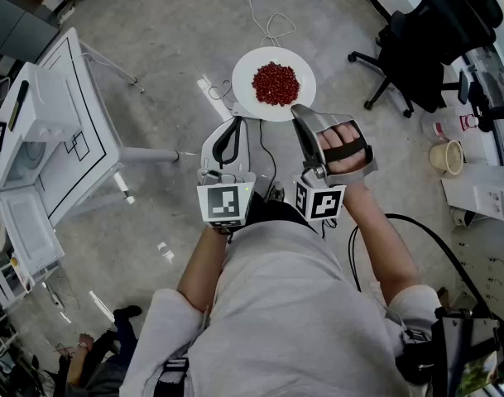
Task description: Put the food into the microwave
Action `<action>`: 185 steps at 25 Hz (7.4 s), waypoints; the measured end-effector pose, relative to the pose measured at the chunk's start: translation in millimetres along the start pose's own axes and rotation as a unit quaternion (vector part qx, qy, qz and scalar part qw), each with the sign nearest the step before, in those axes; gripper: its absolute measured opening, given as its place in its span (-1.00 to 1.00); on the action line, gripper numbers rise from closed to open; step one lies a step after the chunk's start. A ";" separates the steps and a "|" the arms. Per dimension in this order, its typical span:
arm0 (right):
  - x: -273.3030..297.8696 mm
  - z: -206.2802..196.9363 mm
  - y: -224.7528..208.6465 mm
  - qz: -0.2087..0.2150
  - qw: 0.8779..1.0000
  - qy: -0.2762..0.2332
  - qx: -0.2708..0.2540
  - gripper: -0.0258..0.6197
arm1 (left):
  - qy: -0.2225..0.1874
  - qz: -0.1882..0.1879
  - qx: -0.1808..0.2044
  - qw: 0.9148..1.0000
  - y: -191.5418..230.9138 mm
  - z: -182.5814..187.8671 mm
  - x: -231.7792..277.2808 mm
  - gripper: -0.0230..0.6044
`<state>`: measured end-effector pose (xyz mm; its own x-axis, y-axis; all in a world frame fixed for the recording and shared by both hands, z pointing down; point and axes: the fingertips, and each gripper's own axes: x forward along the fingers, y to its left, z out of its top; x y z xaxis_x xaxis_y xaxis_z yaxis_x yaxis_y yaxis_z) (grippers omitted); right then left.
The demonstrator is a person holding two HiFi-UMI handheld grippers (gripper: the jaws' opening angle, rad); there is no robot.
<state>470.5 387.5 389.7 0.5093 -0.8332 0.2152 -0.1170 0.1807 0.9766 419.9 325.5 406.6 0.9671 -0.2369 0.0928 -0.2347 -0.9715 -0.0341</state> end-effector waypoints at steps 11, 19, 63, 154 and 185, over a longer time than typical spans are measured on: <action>7.8 29.3 -0.4 -0.001 1.000 -0.018 -0.017 -0.85 | 0.004 0.013 -0.006 1.000 22.6 -6.7 -13.3 -0.90; 37.6 83.4 -9.3 -0.006 0.997 -0.071 -0.040 -0.85 | 0.003 0.051 -0.017 0.999 77.7 -10.6 -28.1 -0.90; 173.1 460.6 -11.1 0.004 0.815 -0.567 -0.121 -0.85 | 0.076 0.529 -0.082 0.841 349.7 -71.2 -215.1 -0.90; 373.1 887.2 112.9 0.140 0.954 -0.230 -0.133 -0.85 | 0.106 0.352 -0.147 0.918 698.5 -194.5 -457.3 -0.90; 374.8 912.7 108.7 0.379 0.896 -0.205 0.107 -0.50 | 0.107 0.295 -0.172 0.934 685.7 -191.4 -436.8 -0.90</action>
<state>-129.5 -382.1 571.4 -0.1370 -0.6432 0.7534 -0.4806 0.7082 0.5172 -182.3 -239.3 533.0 0.6255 -0.6935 0.3574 -0.7743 -0.6082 0.1750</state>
